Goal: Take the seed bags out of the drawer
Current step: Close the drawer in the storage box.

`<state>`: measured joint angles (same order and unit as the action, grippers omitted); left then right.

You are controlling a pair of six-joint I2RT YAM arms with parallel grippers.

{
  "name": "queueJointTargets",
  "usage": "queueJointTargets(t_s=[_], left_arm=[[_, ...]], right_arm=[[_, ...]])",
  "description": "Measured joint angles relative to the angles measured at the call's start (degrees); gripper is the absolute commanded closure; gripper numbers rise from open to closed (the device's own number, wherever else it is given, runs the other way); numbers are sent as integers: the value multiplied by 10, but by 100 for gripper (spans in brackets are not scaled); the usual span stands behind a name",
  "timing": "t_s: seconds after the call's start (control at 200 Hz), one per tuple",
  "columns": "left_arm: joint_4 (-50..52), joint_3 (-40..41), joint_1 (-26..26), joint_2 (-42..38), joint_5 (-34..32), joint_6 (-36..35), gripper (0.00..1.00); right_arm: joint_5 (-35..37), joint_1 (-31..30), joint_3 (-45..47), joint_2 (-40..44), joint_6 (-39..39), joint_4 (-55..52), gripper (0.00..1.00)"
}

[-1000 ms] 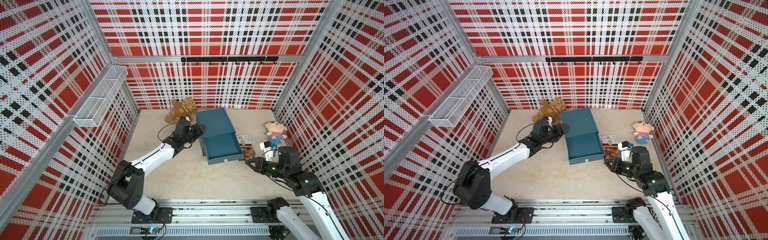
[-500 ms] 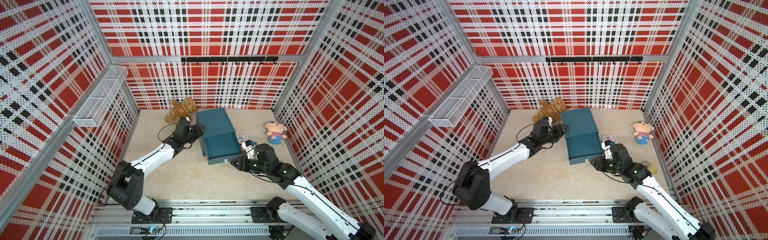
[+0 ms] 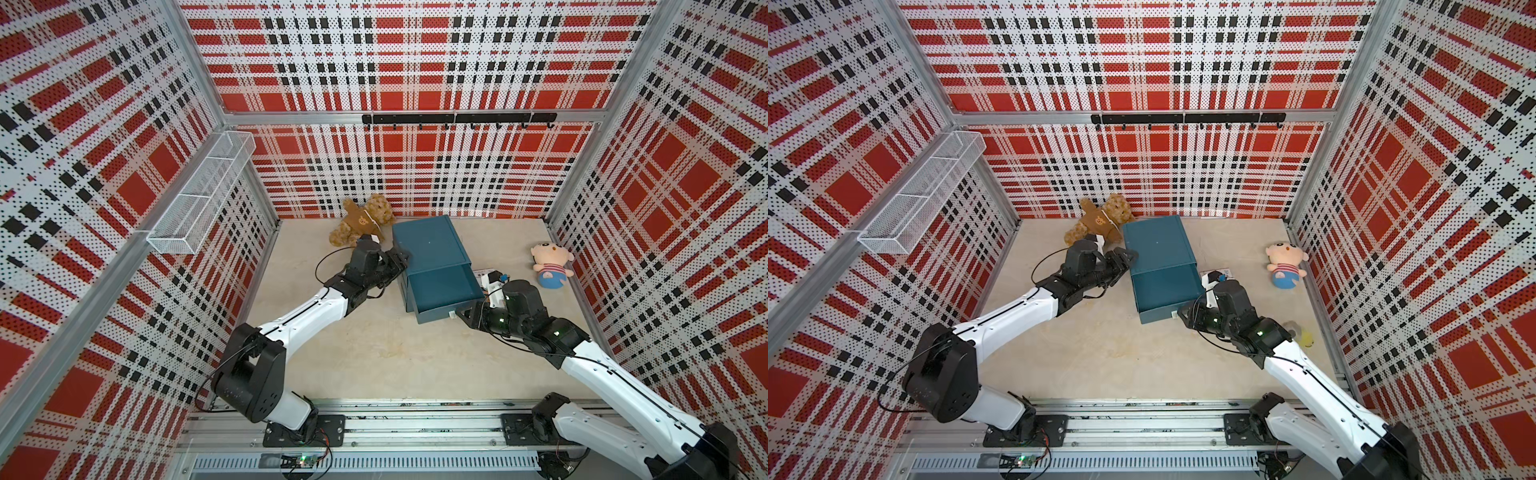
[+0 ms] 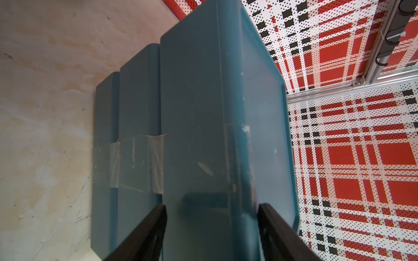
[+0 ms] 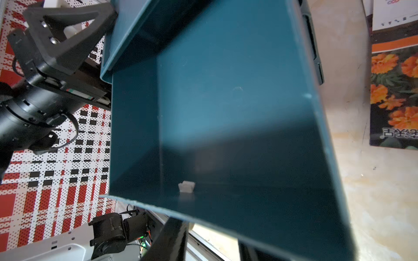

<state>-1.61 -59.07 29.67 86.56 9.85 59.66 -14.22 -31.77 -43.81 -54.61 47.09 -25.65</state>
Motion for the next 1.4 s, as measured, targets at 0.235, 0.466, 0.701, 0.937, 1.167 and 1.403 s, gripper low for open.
queueJointTargets(t_s=[0.235,0.466,0.701,0.937,1.167,1.403], left_arm=[[0,0,0,0,1,0,32],[0,1,0,-1,2,0,32],[1,3,0,-3,2,-1,32],[2,3,0,-4,3,-1,32],[3,3,-1,-5,2,-1,32],[3,3,-1,-5,2,-2,32]], right_arm=[[12,0,-37,-55,4,37,58],[23,0,-75,-121,6,72,58],[38,0,-100,-176,10,104,58],[49,0,-130,-225,10,122,58],[49,0,-174,-273,10,120,58],[50,0,-190,-295,10,123,58]])
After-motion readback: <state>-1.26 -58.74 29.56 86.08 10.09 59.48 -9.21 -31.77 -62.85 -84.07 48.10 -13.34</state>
